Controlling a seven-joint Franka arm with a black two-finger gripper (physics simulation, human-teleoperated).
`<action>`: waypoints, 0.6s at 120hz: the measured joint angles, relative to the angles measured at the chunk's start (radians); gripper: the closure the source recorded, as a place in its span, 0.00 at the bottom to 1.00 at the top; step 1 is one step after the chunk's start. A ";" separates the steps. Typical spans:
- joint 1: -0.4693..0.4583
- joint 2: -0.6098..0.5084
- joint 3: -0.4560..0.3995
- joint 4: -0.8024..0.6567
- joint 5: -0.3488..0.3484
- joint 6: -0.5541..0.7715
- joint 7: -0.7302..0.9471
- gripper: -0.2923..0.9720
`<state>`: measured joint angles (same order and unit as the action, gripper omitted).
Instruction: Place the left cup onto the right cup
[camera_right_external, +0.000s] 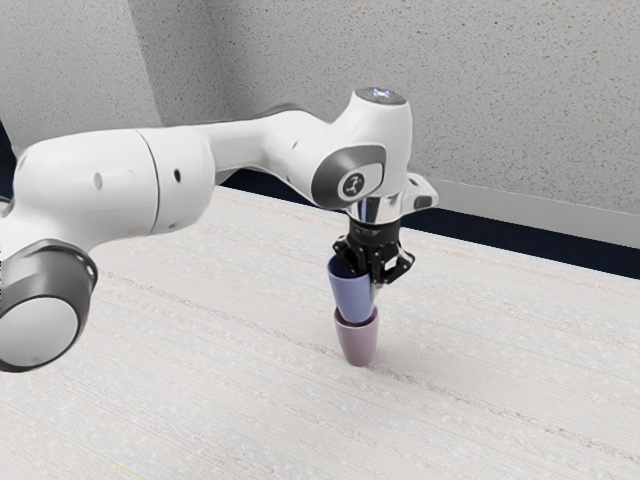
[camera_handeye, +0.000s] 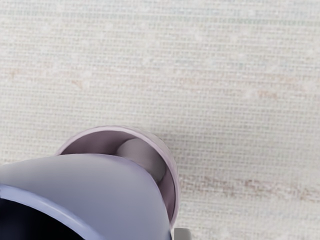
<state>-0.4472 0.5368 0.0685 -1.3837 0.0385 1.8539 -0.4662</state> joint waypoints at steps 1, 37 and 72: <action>0.000 0.000 0.000 0.000 0.000 0.000 0.000 0.85; 0.013 0.018 0.000 -0.003 -0.002 0.006 -0.001 0.85; 0.013 0.030 0.000 -0.003 -0.009 0.010 -0.002 0.85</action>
<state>-0.4337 0.5673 0.0689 -1.3868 0.0292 1.8641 -0.4677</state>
